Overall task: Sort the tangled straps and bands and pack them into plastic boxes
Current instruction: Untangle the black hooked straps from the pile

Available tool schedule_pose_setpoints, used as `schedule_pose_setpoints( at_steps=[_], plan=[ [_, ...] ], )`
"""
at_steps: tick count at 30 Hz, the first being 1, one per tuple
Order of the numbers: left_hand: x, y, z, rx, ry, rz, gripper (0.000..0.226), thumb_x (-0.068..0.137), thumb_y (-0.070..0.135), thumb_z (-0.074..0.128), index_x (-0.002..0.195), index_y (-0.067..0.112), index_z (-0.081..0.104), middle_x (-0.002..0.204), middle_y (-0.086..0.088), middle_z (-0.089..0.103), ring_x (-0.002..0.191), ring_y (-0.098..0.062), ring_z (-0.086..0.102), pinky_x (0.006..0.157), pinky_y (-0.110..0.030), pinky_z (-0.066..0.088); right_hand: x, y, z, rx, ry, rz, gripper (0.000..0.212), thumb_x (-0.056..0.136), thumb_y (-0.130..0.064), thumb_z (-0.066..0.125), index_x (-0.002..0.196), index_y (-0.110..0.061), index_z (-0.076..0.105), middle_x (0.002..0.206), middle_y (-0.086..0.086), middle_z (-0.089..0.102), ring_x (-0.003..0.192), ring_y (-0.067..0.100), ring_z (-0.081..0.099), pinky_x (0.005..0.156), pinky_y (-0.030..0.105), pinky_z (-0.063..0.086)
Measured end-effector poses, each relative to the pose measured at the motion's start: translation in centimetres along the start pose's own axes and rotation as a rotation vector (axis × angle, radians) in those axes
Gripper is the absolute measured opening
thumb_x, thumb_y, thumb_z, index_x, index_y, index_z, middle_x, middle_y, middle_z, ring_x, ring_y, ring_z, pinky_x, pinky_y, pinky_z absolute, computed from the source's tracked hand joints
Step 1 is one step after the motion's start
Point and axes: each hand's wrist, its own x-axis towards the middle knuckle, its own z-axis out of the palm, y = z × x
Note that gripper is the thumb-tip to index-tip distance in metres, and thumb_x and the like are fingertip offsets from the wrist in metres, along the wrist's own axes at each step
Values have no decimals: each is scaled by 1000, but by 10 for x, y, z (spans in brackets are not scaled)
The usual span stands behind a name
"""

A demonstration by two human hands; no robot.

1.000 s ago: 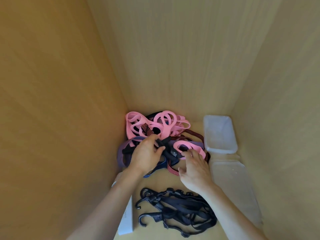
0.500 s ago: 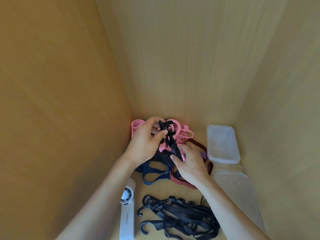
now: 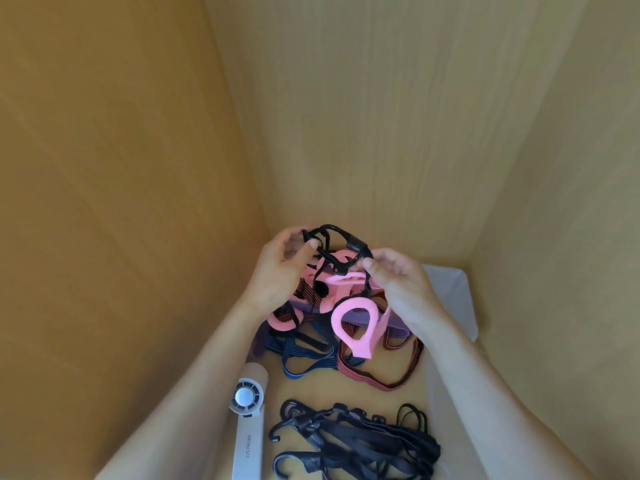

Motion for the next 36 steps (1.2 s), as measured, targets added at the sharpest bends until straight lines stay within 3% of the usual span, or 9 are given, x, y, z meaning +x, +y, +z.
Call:
schedule_pose_setpoints(
  at_steps=[2,4,8,13,16,19,24,31,36],
  plan=[
    [1,-11,3,-43,12,-71,40,99,30,61,135,15,54,121,-6,66,109,-23,67,101,-44,53,3,-3,-3,-52,6,-12,13,99,-12,62,92,-14,72,92,-1,79,82,2,71,71,8,47],
    [-3,-24,10,-65,41,-118,43,98,35,62,136,18,50,125,-3,63,111,-19,64,94,-29,55,4,-5,-6,-59,3,-9,15,100,-14,61,92,-17,74,94,-4,79,83,0,70,70,5,45],
    [-24,-48,35,-31,208,-88,31,87,36,67,111,27,50,110,2,56,98,-14,60,82,-32,54,7,-4,-9,30,25,32,19,100,-12,60,89,-15,75,94,2,78,89,14,71,86,29,54],
    [-38,-70,55,193,-58,-5,36,82,31,72,99,48,45,116,16,48,107,1,50,85,-7,39,6,-6,-7,222,39,102,20,99,-4,57,87,-8,72,84,5,76,77,19,70,79,36,58],
    [-35,-76,55,275,-154,-7,30,83,38,69,105,47,51,119,13,52,113,-2,51,94,-16,42,5,-8,-7,273,53,120,20,99,-2,55,86,-3,69,81,6,74,74,21,67,80,37,54],
    [-32,-81,54,309,-193,7,13,94,32,65,106,32,61,103,14,62,102,-3,57,90,-23,44,7,-12,-9,300,68,132,21,98,-5,58,82,-5,72,83,10,72,76,25,64,81,39,50],
    [-30,-72,45,185,-190,-19,13,100,18,58,96,28,64,88,11,66,86,-10,62,88,-32,51,9,-16,-17,143,124,38,22,96,-8,63,81,-16,75,76,-4,76,71,4,69,64,13,50],
    [-22,-51,32,29,-155,-41,11,97,6,60,98,15,66,87,6,63,70,7,55,75,-10,44,13,-29,-20,209,47,4,23,99,-5,56,82,-10,70,80,6,74,71,14,65,74,28,51],
    [-24,-52,23,23,-133,-61,29,92,-6,55,101,17,69,96,3,68,88,-3,62,86,-18,50,10,-45,-19,311,-19,-34,21,96,-7,57,80,-11,70,89,11,75,82,21,69,73,30,56]
  ],
)
